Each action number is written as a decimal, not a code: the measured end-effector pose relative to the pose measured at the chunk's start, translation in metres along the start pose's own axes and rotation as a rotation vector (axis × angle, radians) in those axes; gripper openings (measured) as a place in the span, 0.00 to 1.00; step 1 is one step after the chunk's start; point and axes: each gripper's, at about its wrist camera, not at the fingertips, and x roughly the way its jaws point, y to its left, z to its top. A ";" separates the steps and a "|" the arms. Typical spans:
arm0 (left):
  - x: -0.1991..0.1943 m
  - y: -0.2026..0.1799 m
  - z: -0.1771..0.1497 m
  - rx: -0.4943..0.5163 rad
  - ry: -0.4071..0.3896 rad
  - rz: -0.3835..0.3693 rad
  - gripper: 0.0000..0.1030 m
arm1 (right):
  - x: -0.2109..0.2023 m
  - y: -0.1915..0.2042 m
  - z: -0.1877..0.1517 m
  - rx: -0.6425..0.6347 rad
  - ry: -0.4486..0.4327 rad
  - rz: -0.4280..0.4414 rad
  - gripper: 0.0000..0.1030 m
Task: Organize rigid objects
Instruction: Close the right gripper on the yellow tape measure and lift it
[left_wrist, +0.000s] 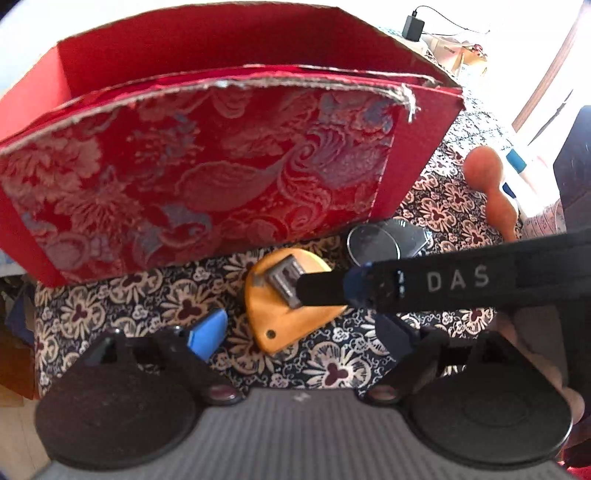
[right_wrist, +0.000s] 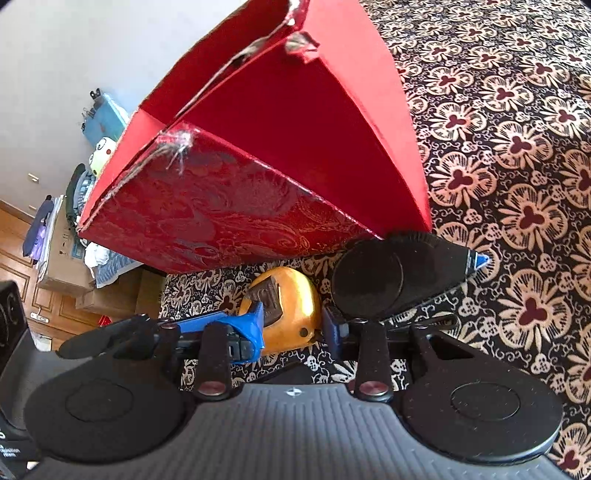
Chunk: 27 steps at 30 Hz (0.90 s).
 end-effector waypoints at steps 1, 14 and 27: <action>0.002 -0.001 0.001 0.003 0.003 -0.004 0.85 | 0.001 0.000 0.000 0.002 0.000 0.005 0.17; 0.019 -0.003 0.002 0.023 0.003 0.008 0.65 | -0.005 -0.012 -0.003 0.023 -0.018 0.044 0.16; -0.005 -0.008 -0.005 0.083 -0.021 0.007 0.56 | -0.011 0.005 -0.010 -0.025 -0.003 0.029 0.14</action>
